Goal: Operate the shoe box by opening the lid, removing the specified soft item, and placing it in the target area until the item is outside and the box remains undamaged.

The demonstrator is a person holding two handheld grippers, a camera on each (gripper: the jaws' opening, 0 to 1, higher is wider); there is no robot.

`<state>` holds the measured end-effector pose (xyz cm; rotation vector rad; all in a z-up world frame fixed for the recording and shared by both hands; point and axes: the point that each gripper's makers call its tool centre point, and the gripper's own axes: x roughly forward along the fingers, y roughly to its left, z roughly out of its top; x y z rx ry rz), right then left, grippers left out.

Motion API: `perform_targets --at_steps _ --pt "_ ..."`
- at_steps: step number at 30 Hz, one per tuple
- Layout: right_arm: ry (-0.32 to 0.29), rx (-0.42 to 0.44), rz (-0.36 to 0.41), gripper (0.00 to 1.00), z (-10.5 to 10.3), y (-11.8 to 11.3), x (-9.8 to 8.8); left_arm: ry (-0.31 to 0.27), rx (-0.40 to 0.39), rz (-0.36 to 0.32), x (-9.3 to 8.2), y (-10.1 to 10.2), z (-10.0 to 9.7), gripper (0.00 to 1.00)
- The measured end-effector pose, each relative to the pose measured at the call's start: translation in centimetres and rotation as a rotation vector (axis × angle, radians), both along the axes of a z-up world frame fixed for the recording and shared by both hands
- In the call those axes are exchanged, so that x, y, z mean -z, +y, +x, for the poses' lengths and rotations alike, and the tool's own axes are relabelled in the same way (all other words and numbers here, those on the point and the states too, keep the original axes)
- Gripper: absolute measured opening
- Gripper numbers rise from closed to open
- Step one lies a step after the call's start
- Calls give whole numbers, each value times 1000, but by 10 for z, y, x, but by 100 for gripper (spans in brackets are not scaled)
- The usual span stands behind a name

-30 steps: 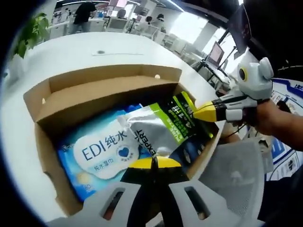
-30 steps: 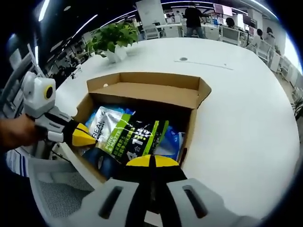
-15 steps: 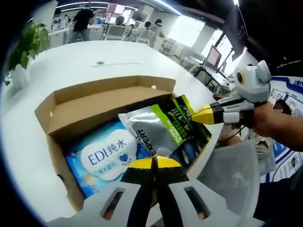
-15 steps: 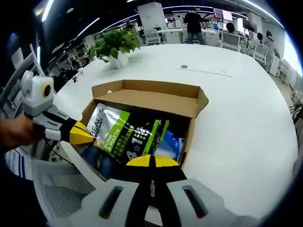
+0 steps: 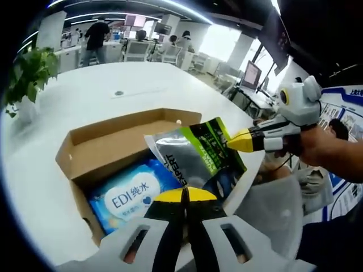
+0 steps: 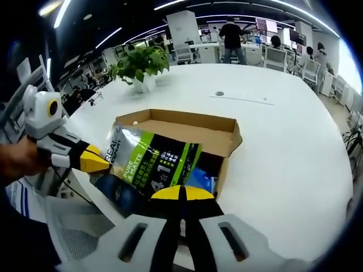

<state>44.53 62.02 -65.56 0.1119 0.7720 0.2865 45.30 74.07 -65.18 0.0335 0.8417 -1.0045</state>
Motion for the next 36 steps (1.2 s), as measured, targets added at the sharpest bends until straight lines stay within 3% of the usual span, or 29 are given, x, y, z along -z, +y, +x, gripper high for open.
perform_targets --at_steps 12,36 --pt "-38 51 -5 0 -10 -34 -22 -30 53 -20 -19 -35 -11 0" --pt "-24 132 -11 0 -37 -109 -17 -12 139 -8 -13 -110 -37 0"
